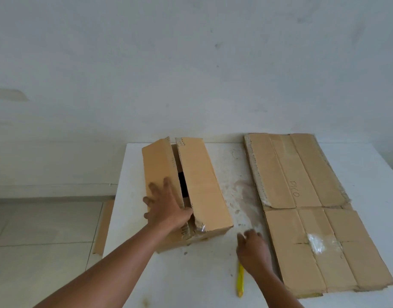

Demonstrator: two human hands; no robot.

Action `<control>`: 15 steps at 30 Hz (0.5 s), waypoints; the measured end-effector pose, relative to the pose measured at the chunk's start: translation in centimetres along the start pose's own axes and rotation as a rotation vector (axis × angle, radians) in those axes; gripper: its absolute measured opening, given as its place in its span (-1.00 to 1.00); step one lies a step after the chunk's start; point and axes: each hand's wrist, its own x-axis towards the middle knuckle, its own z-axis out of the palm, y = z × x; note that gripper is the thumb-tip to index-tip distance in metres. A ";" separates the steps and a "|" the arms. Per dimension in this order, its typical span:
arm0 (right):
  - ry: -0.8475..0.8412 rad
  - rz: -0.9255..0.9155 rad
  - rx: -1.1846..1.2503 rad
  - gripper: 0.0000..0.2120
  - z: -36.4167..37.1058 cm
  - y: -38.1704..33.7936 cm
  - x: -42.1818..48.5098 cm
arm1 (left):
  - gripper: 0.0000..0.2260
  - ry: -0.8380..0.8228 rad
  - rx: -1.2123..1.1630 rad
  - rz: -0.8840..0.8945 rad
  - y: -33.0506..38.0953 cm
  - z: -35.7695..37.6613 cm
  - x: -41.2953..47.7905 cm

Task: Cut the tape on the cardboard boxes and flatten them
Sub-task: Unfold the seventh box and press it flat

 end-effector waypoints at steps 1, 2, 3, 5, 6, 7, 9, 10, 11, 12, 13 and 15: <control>0.032 -0.046 0.116 -0.70 -0.9 -1.4 0.5 | 0.04 -0.006 -0.004 -0.001 -0.1 0.0 -0.1; 0.040 -0.100 0.213 -0.69 -1.8 -3.0 0.8 | 0.03 -0.011 -0.015 0.003 -0.2 -0.1 -0.2; 0.035 -0.166 0.269 -0.64 -2.5 -4.6 1.1 | 0.02 -0.014 -0.039 0.011 -0.3 -0.1 -0.3; 0.022 -0.276 0.235 -0.47 -3.3 -7.6 1.5 | -0.02 -0.029 -0.120 0.046 -0.5 -0.2 -0.5; 0.020 -0.306 0.174 -0.36 -3.4 -9.1 1.6 | -0.03 -0.034 -0.157 0.075 -0.6 -0.4 -0.7; 0.009 -0.323 0.098 -0.23 -3.4 -10.4 1.7 | -0.05 -0.035 -0.185 0.113 -0.6 -0.7 -1.0; -0.049 -0.294 -0.030 -0.03 -3.0 -12.2 1.9 | -0.09 -0.027 -0.244 0.176 -0.8 -1.3 -1.6; -0.073 -0.265 -0.072 0.00 -2.8 -12.7 2.1 | -0.13 -0.019 -0.287 0.190 -1.0 -1.7 -1.8; -0.096 -0.236 -0.099 0.00 -2.9 -13.1 2.2 | -0.17 -0.009 -0.341 0.199 -1.1 -2.1 -2.1; -0.115 -0.215 -0.099 -0.02 -3.1 -13.2 2.3 | -0.22 -0.006 -0.404 0.193 -1.5 -2.5 -2.2; -0.139 -0.204 -0.066 -0.06 -3.4 -13.1 2.7 | -0.27 0.000 -0.474 0.183 -1.8 -3.0 -2.5; -0.200 -0.167 0.096 -0.18 -5.2 -12.9 3.1 | -0.38 0.034 -0.599 0.149 -3.0 -4.2 -2.9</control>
